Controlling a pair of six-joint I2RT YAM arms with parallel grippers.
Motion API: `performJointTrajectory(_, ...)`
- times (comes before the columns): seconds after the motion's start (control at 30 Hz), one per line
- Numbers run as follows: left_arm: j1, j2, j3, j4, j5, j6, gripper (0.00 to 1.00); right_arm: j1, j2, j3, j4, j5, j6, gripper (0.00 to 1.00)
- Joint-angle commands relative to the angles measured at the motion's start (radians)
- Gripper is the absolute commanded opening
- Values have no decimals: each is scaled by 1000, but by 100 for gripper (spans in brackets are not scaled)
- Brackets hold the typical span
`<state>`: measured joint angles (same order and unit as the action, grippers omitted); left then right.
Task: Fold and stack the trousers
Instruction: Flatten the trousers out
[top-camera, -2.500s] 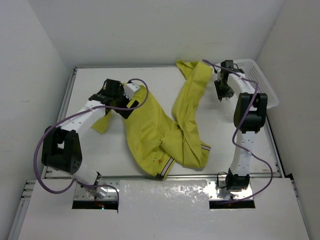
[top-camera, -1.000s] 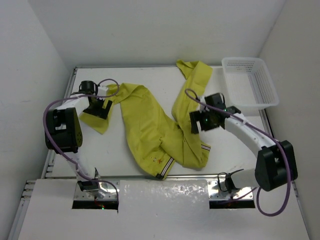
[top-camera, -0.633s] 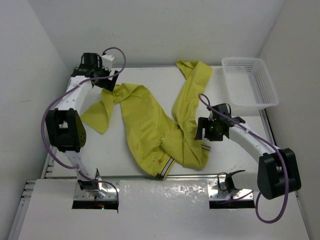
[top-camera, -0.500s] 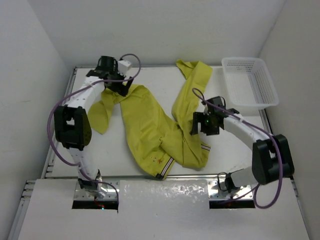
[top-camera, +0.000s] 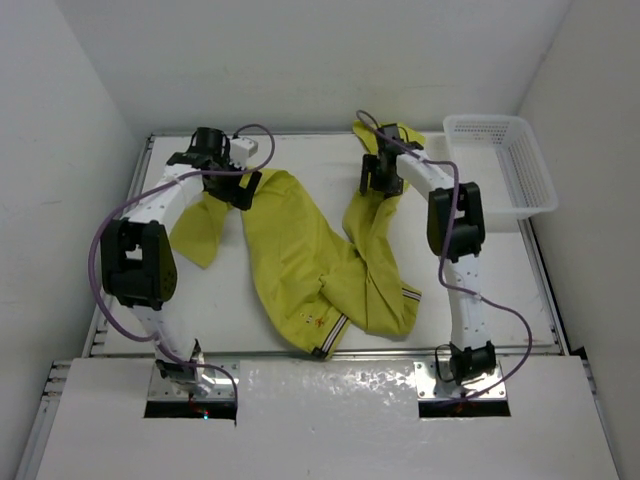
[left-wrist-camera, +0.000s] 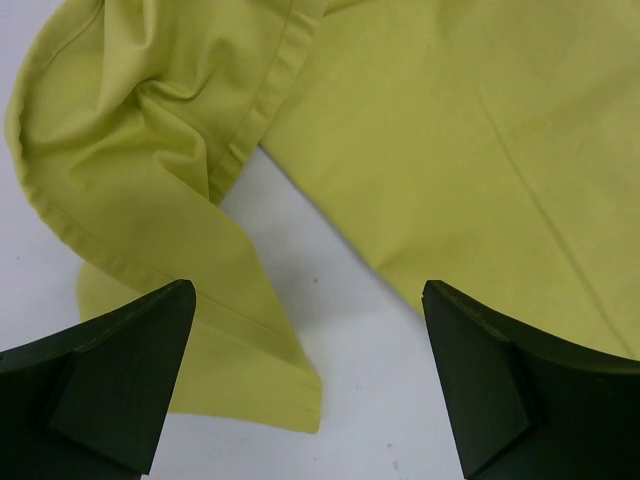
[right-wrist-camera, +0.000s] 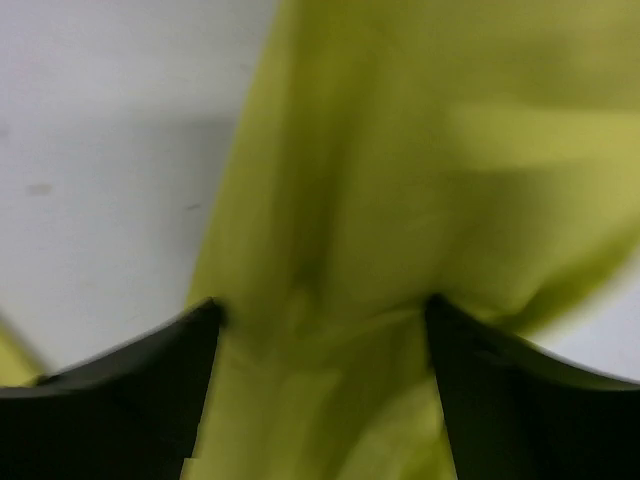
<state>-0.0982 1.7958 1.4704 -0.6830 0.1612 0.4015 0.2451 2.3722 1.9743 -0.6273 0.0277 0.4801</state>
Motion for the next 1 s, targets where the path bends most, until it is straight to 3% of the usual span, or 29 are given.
performJointTrajectory(0.0,3,-69,-15,31,-6,-9,95,26,105,90,-135,-23,25,65)
performJointTrajectory(0.07,12,-72,-10,28,-9,-9,95,58,93,51,-86,-102,-59,48)
performJointTrajectory(0.1,17,-72,-7,28,-6,-13,95,109,81,25,-34,-116,-104,25)
performJointTrajectory(0.13,23,-70,1,27,3,-16,95,138,50,-27,-16,-124,-147,14)
performJointTrajectory(0.2,44,-64,11,25,53,-32,95,239,30,-78,-15,-150,-299,0)
performJointTrajectory(0.33,83,-41,37,26,106,-56,95,413,-48,-178,-83,-212,-620,0)
performJointTrajectory(0.47,95,-32,57,28,113,-55,95,595,-192,-327,-58,-232,-753,0)
performJointTrajectory(0.57,98,-24,85,42,132,-70,95,663,-310,-405,-8,-160,-801,0)
performJointTrajectory(0.6,97,-1,140,59,158,-93,95,666,-388,-434,18,-90,-773,32)
performJointTrajectory(0.7,68,75,218,39,176,-108,95,658,-465,-437,37,-31,-724,69)
performJointTrajectory(0.87,-60,218,375,3,140,-90,96,633,-638,-466,66,2,-620,94)
performJointTrajectory(0.97,-141,324,461,-12,66,-75,99,521,-780,-561,106,-66,-412,99)
